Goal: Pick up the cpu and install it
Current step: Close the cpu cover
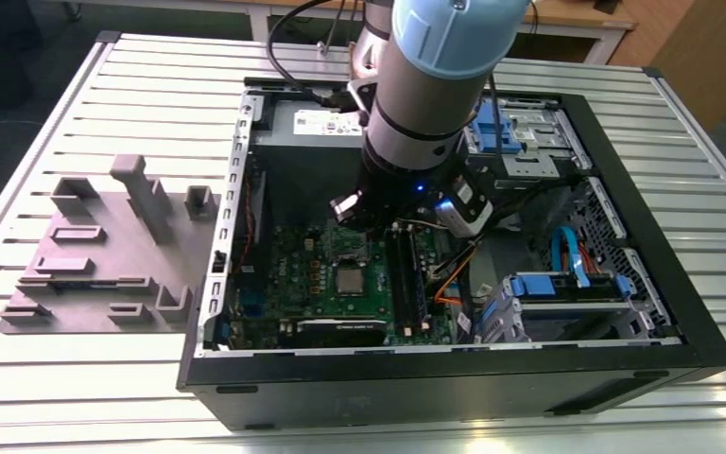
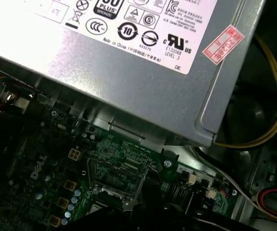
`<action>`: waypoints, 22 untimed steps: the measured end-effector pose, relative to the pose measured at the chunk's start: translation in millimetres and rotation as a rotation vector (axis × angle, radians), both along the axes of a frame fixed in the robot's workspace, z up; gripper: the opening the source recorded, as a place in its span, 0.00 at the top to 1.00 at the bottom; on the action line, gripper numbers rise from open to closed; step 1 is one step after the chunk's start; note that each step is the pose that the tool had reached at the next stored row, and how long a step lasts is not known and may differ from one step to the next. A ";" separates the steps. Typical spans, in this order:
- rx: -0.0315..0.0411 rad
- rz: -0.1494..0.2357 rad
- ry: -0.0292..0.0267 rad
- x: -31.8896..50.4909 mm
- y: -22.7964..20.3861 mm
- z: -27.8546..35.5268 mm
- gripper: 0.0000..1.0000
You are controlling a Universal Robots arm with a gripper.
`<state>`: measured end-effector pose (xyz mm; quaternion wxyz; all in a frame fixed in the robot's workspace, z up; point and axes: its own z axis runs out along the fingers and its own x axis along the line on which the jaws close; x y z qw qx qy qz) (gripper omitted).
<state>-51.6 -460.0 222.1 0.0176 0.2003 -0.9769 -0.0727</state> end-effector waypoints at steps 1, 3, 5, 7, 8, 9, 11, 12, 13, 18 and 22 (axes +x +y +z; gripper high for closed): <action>0.0003 0.002 -0.0001 0.0 0.0 -0.1 0.90; 0.0003 0.002 0.0000 0.0 0.0 -0.1 0.90; 0.0003 0.002 0.0000 0.0 0.0 -0.1 0.90; 0.0002 0.003 0.0000 0.0 -0.1 0.0 0.90; 0.0002 0.007 0.0001 0.1 -0.2 0.0 0.90; 0.0002 0.012 0.0000 0.1 -0.2 0.0 0.90; 0.0001 0.024 0.0000 0.2 -0.4 0.0 0.90; 0.0001 0.031 0.0002 0.2 -0.4 0.0 0.90; 0.0002 0.038 0.0001 0.4 -0.4 0.0 0.90; 0.0002 0.045 0.0000 0.5 -0.4 -0.1 0.90; 0.0002 0.049 0.0000 0.6 -0.8 0.0 0.90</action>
